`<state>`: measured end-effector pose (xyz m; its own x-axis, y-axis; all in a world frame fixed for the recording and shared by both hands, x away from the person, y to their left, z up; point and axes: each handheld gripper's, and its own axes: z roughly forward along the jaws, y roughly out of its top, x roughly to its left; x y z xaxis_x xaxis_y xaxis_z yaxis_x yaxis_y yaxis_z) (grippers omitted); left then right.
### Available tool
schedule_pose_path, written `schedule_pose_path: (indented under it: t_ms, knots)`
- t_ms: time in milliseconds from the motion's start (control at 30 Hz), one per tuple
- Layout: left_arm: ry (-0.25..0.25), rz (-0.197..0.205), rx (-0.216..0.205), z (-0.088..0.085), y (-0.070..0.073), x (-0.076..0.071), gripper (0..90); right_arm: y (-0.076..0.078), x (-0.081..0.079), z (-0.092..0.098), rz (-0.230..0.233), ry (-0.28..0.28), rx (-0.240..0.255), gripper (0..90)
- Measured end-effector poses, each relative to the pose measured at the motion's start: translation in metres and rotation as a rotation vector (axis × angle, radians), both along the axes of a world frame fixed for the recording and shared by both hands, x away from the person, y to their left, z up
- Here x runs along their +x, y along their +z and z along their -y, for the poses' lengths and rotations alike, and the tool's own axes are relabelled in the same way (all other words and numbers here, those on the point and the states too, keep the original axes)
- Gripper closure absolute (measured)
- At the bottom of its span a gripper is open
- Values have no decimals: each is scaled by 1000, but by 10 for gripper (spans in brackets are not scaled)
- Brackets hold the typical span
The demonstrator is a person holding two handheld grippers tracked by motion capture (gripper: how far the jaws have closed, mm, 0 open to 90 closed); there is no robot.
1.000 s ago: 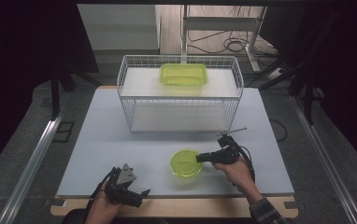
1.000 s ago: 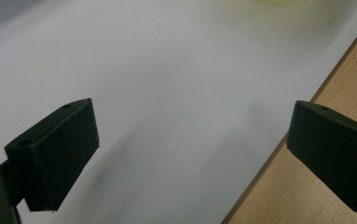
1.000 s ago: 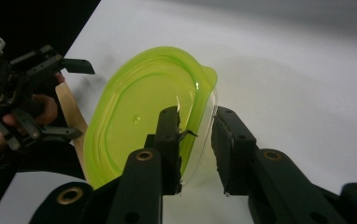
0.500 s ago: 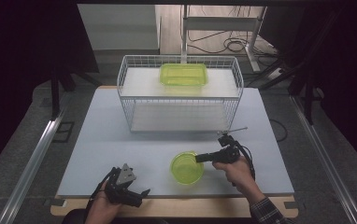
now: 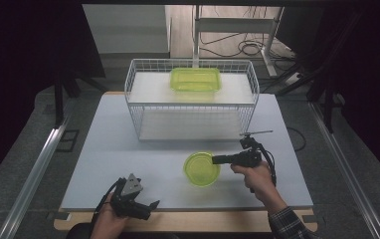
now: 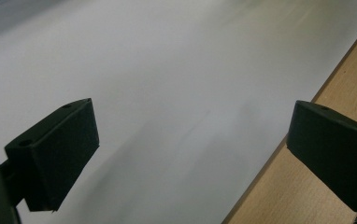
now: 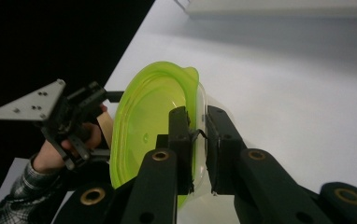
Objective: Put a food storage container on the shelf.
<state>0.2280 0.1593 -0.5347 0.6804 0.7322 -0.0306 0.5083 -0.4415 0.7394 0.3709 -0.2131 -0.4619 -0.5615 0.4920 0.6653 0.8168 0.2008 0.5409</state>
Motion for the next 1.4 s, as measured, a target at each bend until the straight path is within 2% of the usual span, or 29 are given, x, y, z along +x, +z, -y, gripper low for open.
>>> schedule_pose_path:
  t_ms: [400,600,1400]
  knots:
    - [-1,-1,1,0,0,0,24,25,9,5,34,-35,55,813]
    - [-1,-2,2,0,0,0,24,43,15,6,55,-55,78,813]
    - [3,-3,-3,-1,0,1,24,99,35,5,133,-100,128,813]
